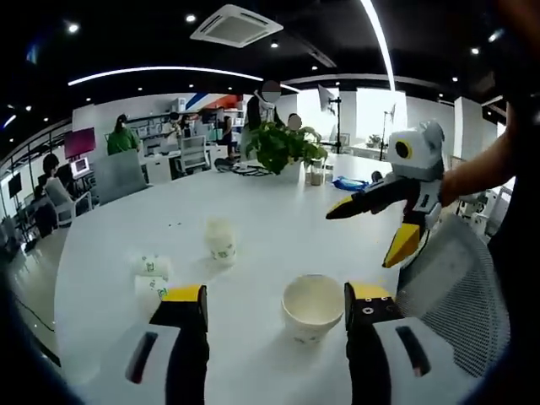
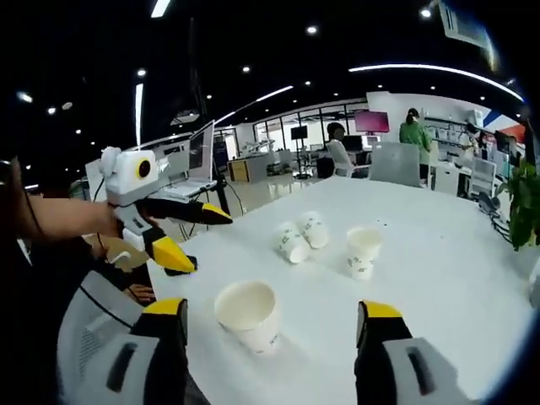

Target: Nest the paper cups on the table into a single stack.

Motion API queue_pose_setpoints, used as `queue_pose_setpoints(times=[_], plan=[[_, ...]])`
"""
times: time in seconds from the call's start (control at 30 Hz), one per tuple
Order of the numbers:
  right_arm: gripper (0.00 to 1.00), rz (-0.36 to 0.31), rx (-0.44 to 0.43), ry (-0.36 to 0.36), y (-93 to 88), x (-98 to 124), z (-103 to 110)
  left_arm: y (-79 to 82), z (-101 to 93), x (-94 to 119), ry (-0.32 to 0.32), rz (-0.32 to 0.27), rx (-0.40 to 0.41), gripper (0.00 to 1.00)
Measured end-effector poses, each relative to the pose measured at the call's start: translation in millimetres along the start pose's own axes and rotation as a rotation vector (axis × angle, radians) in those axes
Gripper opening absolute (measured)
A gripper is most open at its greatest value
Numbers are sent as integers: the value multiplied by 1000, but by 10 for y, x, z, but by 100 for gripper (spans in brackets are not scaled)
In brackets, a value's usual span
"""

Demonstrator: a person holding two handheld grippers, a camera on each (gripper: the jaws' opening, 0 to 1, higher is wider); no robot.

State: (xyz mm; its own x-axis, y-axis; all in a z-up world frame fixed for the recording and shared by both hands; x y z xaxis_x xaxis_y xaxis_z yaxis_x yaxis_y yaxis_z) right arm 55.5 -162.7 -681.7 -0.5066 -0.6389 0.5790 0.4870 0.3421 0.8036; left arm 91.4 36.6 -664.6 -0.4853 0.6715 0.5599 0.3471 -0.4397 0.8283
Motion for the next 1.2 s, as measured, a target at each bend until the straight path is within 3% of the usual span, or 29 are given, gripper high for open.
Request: queue_pose_setpoints(times=[0.33, 0.6, 0.93, 1.2], plan=[[90, -19, 2, -15, -62, 48, 22, 138, 190, -211, 6, -9, 28, 63], [95, -29, 15, -36, -115, 91, 19, 203, 342, -447, 24, 44, -6, 63], [100, -29, 14, -87, -225, 120, 3, 281, 532, -709, 19, 56, 12, 60], [100, -13, -3, -130, -370, 159, -61, 415, 760, -889, 78, 50, 41, 55]])
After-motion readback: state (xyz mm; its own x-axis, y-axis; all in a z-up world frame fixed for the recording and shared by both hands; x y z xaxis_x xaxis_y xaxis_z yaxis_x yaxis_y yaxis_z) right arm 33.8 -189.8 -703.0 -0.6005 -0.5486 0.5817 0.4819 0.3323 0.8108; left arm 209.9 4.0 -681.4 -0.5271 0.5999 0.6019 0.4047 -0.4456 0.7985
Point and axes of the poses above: the point that each gripper's makers call its tool centre point, and the gripper's own axes: x roughly backward along the fingers, z roughly to its left, y roughly out of its top, the point moved 7 cm from there along x, roughly backward along the fingers, and after that the axes turned 12 degrees about z, right-handed, at the moved point
